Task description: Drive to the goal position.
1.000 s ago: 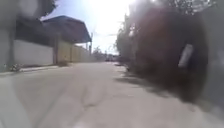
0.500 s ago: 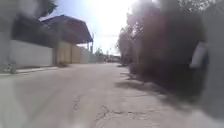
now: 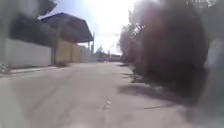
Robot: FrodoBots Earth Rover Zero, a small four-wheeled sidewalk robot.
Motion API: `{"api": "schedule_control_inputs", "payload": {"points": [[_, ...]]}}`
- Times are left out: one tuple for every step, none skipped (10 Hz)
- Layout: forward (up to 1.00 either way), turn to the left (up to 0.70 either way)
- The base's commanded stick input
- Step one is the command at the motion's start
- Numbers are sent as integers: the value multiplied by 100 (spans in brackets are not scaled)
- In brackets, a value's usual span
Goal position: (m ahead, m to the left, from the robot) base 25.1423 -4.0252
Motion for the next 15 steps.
{"api": "schedule_control_inputs", "payload": {"points": [[100,0],[100,0],[100,0],[100,0],[100,0],[100,0],[100,0],[100,0],[100,0],[100,0],[100,0],[100,0],[100,0],[100,-8],[100,-27]]}}
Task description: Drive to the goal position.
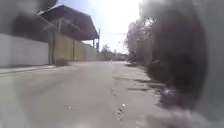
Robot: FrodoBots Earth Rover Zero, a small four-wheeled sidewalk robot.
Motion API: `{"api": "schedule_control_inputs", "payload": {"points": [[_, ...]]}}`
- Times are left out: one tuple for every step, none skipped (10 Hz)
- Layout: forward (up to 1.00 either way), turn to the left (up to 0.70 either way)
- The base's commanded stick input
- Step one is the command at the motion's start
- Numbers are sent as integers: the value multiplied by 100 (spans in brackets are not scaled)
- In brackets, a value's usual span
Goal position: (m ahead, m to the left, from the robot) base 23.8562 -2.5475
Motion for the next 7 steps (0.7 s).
{"api": "schedule_control_inputs", "payload": {"points": [[100,-33],[100,-33],[100,-33],[100,-33],[100,-33],[100,-33],[100,-23]]}}
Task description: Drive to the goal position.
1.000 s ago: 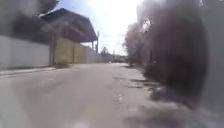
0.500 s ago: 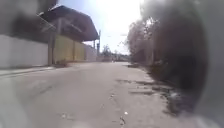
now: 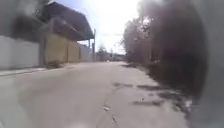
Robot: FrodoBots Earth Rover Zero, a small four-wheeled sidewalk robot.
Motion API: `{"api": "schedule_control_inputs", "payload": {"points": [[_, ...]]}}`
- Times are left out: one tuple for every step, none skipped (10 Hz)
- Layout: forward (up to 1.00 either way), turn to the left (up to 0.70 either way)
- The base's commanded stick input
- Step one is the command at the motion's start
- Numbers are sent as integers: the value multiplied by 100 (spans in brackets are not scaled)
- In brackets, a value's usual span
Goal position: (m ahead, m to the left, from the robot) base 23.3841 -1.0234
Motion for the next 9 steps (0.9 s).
{"api": "schedule_control_inputs", "payload": {"points": [[100,0],[100,0],[100,0],[100,0],[100,0],[100,0],[100,0],[100,0],[100,0]]}}
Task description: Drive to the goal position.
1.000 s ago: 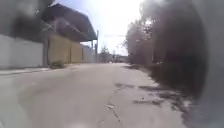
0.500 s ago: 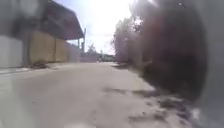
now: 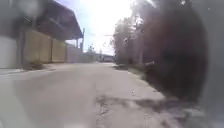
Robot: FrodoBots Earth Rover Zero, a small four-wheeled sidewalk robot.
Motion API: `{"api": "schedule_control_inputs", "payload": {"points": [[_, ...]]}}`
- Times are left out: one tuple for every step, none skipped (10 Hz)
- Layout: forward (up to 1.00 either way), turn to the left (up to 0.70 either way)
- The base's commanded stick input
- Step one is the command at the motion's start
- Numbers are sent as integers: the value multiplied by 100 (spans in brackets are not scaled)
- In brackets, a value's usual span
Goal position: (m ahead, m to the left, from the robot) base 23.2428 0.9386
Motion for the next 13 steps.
{"api": "schedule_control_inputs", "payload": {"points": [[100,0],[100,0],[100,0],[100,0],[100,0],[100,0],[100,0],[100,0],[100,0],[100,0],[100,0],[100,0],[100,0]]}}
